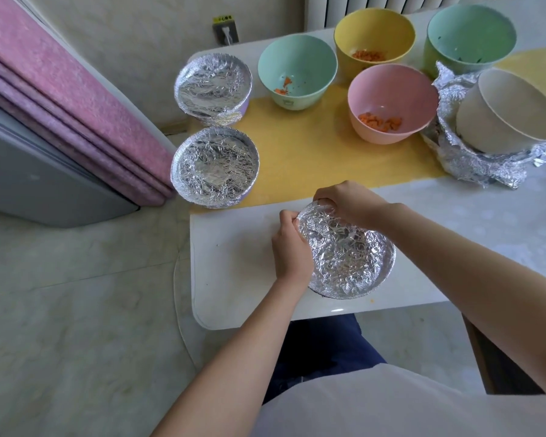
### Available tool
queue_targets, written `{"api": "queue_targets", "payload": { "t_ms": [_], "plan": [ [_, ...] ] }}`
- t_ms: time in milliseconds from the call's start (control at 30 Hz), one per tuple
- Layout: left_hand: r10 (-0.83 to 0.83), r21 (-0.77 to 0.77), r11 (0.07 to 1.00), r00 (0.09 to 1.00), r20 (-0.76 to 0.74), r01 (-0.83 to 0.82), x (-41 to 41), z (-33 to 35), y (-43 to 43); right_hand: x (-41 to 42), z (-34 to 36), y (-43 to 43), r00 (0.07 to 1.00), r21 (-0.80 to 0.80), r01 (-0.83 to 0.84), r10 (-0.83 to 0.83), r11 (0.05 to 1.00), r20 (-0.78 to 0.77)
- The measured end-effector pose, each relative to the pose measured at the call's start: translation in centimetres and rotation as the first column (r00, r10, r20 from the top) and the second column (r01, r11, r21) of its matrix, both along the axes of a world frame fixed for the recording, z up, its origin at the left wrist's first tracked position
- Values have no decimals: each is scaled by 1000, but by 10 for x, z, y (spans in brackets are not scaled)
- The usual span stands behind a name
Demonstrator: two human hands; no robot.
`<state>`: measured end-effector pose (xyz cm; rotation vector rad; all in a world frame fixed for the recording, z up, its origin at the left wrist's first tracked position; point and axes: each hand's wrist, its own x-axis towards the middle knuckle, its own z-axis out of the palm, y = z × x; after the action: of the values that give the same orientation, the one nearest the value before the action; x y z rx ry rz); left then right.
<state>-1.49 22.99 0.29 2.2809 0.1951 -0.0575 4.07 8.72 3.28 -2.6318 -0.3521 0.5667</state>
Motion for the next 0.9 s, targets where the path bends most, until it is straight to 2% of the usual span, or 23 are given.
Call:
{"api": "queue_targets", "payload": {
  "t_ms": [100,233,433,667,900],
  "plan": [
    [-9,27,1000,1000,-1,9,-1,-2,2,0,-1,1,998,-78,-68,68,995,-1],
    [-63,53,997,998,0,63,0,-1,-2,1,-7,1,987,10,-162,162,987,-9],
    [-108,100,989,994,12,106,-2,-3,-7,3,-14,-3,981,-44,-189,191,981,39],
    [-133,160,978,991,-18,134,-1,-2,-10,5,-12,-4,944,-102,-326,329,940,12],
    [-174,239,953,983,-62,184,0,1,-12,4,-8,-4,941,-132,-324,333,937,57]
  ]
}}
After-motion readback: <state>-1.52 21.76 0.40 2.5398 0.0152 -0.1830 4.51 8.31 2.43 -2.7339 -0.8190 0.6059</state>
